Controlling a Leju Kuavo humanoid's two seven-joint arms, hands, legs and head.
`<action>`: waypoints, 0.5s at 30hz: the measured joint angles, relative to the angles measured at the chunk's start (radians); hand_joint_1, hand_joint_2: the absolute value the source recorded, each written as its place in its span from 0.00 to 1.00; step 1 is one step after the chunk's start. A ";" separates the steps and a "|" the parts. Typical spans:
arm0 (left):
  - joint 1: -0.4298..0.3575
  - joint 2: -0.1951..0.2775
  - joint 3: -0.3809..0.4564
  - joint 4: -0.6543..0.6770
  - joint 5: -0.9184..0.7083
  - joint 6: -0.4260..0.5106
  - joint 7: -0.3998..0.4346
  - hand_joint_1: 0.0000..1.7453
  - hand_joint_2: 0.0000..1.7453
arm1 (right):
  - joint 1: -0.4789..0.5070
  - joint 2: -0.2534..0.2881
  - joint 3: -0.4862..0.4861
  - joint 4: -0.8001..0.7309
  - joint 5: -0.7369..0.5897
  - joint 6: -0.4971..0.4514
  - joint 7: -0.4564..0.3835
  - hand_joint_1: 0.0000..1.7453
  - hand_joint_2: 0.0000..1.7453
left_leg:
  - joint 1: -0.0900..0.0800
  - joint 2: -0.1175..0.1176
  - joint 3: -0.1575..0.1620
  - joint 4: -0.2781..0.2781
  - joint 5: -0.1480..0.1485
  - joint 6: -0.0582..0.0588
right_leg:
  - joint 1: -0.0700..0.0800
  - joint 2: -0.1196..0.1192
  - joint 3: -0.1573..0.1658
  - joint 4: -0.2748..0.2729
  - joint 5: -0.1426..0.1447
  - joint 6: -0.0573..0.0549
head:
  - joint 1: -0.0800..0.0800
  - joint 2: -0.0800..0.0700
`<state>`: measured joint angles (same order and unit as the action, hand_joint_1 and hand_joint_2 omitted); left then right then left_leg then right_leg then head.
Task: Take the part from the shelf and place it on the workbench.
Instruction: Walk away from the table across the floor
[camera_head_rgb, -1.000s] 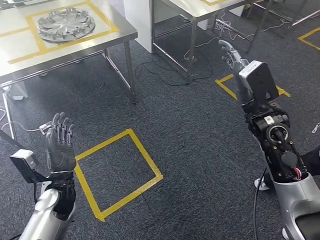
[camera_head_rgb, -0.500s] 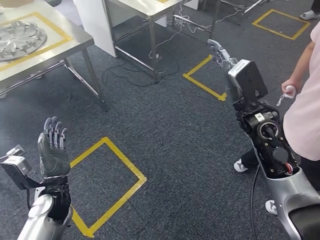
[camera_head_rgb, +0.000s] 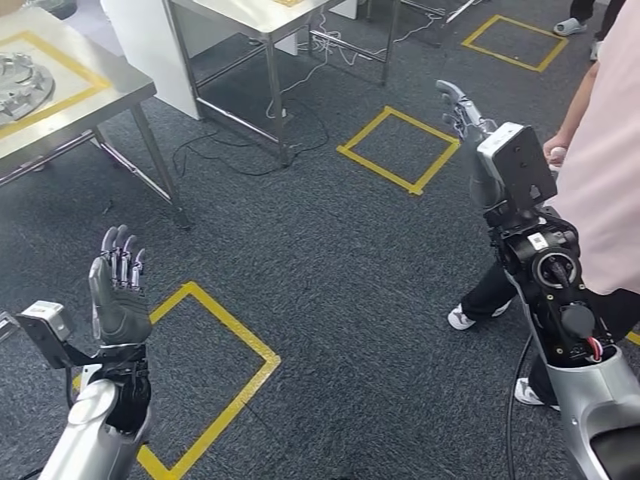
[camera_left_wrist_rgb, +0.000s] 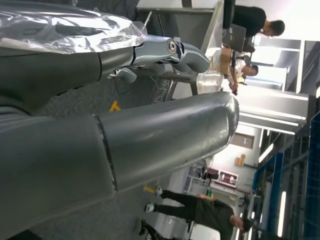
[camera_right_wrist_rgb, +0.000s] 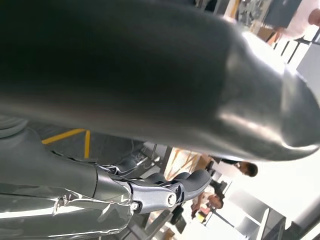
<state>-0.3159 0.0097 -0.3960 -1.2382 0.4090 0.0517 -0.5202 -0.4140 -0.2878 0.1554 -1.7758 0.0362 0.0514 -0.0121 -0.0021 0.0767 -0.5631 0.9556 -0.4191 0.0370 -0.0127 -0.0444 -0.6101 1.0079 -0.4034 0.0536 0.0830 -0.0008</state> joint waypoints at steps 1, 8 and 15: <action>-0.001 0.000 0.000 0.000 0.000 0.000 0.000 0.00 0.00 | 0.000 0.000 0.000 0.000 0.000 0.000 0.000 0.00 0.00 | -0.003 0.008 0.001 0.003 -0.003 -0.004 | 0.004 -0.009 0.017 -0.036 0.009 -0.007 | -0.001 0.000; -0.003 0.001 0.000 -0.001 0.000 0.000 0.000 0.00 0.00 | -0.006 0.001 -0.001 -0.002 0.000 0.000 0.000 0.00 0.00 | 0.005 -0.061 -0.068 0.169 -0.105 -0.037 | -0.004 0.053 0.017 -0.057 0.021 -0.045 | -0.027 0.000; 0.004 0.006 0.000 -0.001 0.000 0.001 0.001 0.00 0.00 | -0.006 0.002 0.004 -0.001 0.001 0.000 0.000 0.00 0.00 | 0.010 -0.117 -0.041 0.076 -0.016 -0.031 | -0.006 0.134 0.011 -0.053 0.027 -0.040 | -0.039 0.000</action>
<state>-0.3117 0.0154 -0.3960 -1.2390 0.4089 0.0527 -0.5195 -0.4199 -0.2860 0.1590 -1.7768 0.0374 0.0515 -0.0122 0.0077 -0.0403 -0.6038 1.0321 -0.4351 0.0064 -0.0190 0.0895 -0.5993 0.9545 -0.3769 0.0140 0.0444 -0.0008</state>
